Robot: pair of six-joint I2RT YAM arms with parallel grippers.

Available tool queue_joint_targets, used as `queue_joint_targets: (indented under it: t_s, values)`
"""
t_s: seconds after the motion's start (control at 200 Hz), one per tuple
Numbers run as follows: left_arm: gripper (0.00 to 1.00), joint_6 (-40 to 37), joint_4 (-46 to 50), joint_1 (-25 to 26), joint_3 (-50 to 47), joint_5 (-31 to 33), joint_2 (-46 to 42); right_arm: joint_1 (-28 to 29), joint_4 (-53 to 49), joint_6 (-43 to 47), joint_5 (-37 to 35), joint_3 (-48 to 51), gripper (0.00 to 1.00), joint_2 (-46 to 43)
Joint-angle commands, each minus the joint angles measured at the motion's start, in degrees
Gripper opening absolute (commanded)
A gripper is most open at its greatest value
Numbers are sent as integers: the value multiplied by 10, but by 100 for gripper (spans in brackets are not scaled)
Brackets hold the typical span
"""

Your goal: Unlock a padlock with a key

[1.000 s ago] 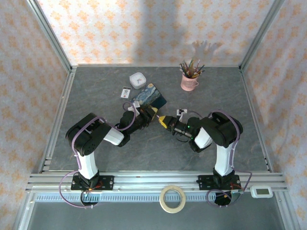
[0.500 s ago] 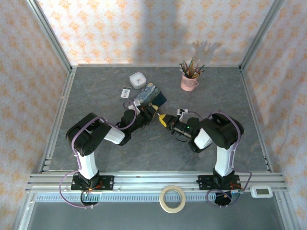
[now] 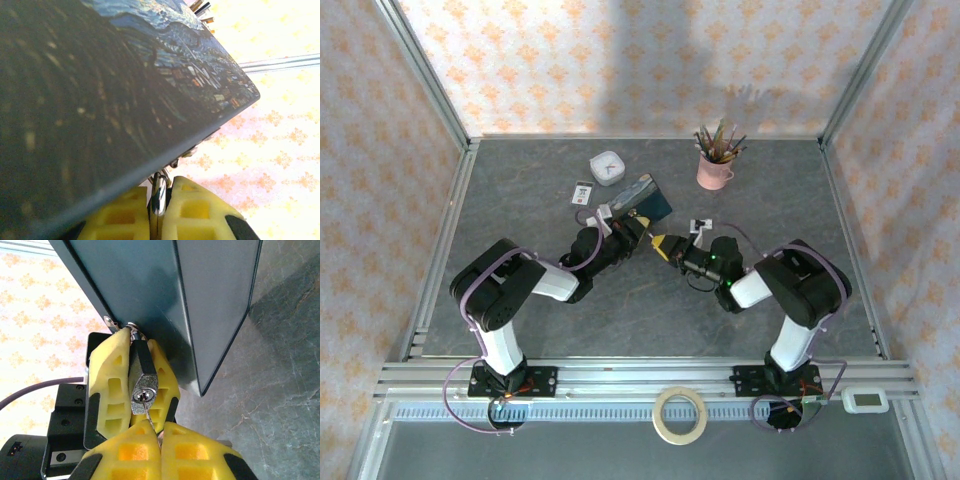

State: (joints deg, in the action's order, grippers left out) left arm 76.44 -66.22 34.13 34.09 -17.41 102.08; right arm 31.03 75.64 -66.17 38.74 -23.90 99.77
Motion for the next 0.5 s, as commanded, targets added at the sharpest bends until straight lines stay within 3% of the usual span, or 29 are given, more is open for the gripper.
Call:
queue_joint_targets:
  t_s: [0.0, 0.325, 0.495]
  values:
    - [0, -22, -3, 60, 7, -106, -15, 6, 37, -46, -16, -23, 0, -29]
    - [0, -22, 2, 65, 13, -97, -3, 8, 97, -179, -39, 0, 0, -22]
    - [0, -23, 20, 71, 18, -90, -3, 18, 67, -99, -30, -22, 0, -23]
